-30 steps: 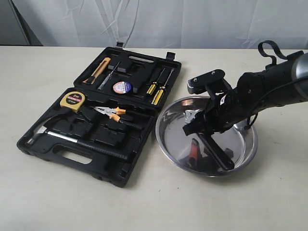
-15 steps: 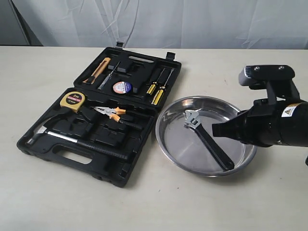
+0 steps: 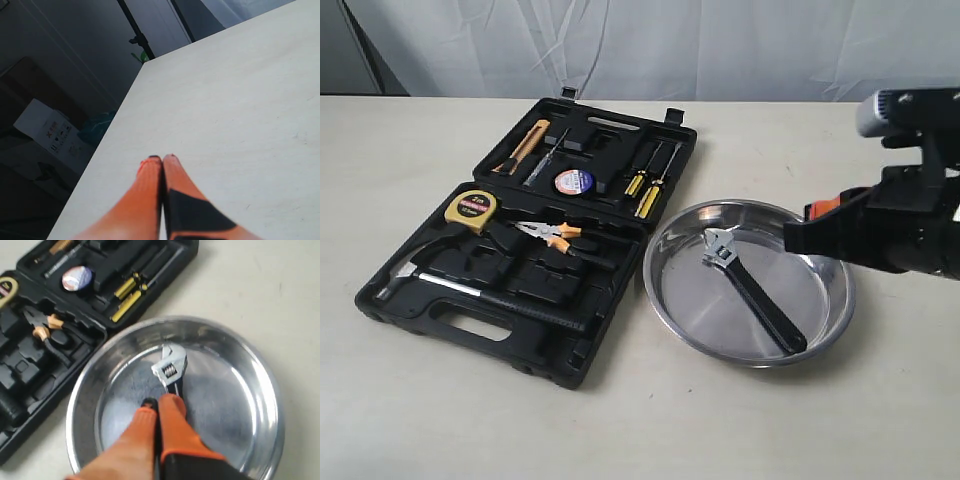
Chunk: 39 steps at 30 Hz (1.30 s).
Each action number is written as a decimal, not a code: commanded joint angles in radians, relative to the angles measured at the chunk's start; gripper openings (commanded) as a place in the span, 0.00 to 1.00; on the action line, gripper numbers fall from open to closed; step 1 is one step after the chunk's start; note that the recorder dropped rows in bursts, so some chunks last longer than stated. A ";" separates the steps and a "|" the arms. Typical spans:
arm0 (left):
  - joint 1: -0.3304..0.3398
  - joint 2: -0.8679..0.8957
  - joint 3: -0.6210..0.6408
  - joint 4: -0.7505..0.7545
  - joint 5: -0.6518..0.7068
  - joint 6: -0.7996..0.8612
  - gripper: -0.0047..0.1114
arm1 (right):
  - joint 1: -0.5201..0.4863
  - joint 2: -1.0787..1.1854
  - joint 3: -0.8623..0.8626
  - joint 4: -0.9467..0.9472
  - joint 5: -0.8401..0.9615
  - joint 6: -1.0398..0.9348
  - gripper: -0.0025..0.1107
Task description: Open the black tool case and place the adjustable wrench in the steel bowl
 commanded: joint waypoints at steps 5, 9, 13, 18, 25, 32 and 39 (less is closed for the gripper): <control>-0.006 0.005 -0.002 -0.003 -0.008 0.000 0.04 | -0.166 -0.337 0.002 -0.097 0.071 -0.002 0.02; -0.006 0.005 -0.002 -0.003 -0.008 0.000 0.04 | -0.307 -0.499 0.035 -0.153 0.158 -0.003 0.02; -0.006 0.005 -0.002 -0.003 -0.008 0.000 0.04 | -0.410 -0.663 0.128 -0.201 0.167 -0.003 0.02; -0.006 0.005 -0.002 -0.003 -0.008 0.000 0.04 | -0.464 -0.825 0.280 -0.215 0.167 -0.003 0.02; -0.006 0.005 -0.002 -0.003 -0.008 0.000 0.04 | -0.458 -0.928 0.420 -0.205 0.156 -0.001 0.02; -0.006 0.005 -0.002 -0.003 -0.008 0.000 0.04 | -0.460 -1.087 0.513 -0.217 0.147 0.041 0.02; -0.006 0.005 -0.002 -0.003 -0.008 0.000 0.04 | -0.483 -1.098 0.514 -0.303 0.149 0.174 0.02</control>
